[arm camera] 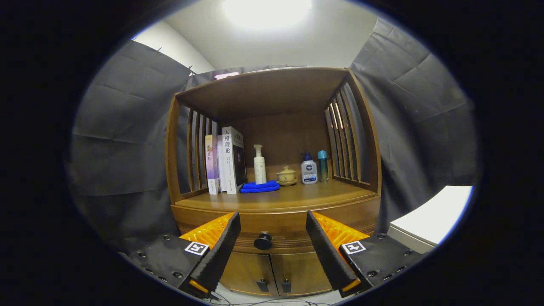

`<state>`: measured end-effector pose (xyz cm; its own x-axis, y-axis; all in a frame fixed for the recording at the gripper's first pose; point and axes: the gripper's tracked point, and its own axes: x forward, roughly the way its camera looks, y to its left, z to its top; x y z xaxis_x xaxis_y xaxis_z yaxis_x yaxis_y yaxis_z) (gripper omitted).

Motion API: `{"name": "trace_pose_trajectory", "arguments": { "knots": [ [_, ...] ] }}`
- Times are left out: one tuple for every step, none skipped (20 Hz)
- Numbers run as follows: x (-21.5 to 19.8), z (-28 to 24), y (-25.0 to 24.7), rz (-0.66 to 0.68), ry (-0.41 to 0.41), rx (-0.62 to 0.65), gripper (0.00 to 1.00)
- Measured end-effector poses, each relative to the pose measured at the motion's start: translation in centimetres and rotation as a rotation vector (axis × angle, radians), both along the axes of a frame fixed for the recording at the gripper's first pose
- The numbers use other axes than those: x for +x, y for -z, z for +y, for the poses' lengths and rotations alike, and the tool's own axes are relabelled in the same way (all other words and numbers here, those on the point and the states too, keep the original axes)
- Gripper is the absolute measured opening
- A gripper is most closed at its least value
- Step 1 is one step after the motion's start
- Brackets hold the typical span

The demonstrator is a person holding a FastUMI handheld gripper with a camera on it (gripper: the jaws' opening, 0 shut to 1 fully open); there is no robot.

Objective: Pull open the drawer, take out the items inside it, and place them on the countertop above the cabinet.

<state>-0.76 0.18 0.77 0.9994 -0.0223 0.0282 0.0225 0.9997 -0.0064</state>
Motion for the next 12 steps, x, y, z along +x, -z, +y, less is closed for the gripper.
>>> {"name": "trace_pose_trajectory", "arguments": {
  "knots": [
    [0.04, -0.25, 0.03, -0.003, 0.001, 0.007, 0.98],
    [0.04, -0.27, -0.11, -0.004, 0.000, 0.016, 0.98],
    [0.08, -0.33, -0.18, -0.006, 0.000, 0.020, 0.98],
    [0.11, -0.42, -0.24, -0.010, 0.004, 0.018, 0.98],
    [0.11, -0.30, -0.19, -0.011, 0.007, 0.012, 0.98],
    [0.20, -0.11, -0.07, -0.009, 0.007, 0.008, 0.98],
    [0.30, -0.06, -0.02, -0.008, 0.004, 0.008, 0.98],
    [0.39, -0.12, -0.03, -0.007, 0.003, 0.007, 0.98],
    [0.35, -0.13, -0.14, -0.007, 0.000, 0.005, 0.98],
    [0.22, -0.10, -0.18, -0.010, -0.001, 0.004, 0.98],
    [0.16, -0.06, -0.10, -0.011, -0.003, 0.003, 0.98],
    [0.13, -0.08, -0.18, -0.012, -0.005, 0.003, 0.98]
  ]
}}
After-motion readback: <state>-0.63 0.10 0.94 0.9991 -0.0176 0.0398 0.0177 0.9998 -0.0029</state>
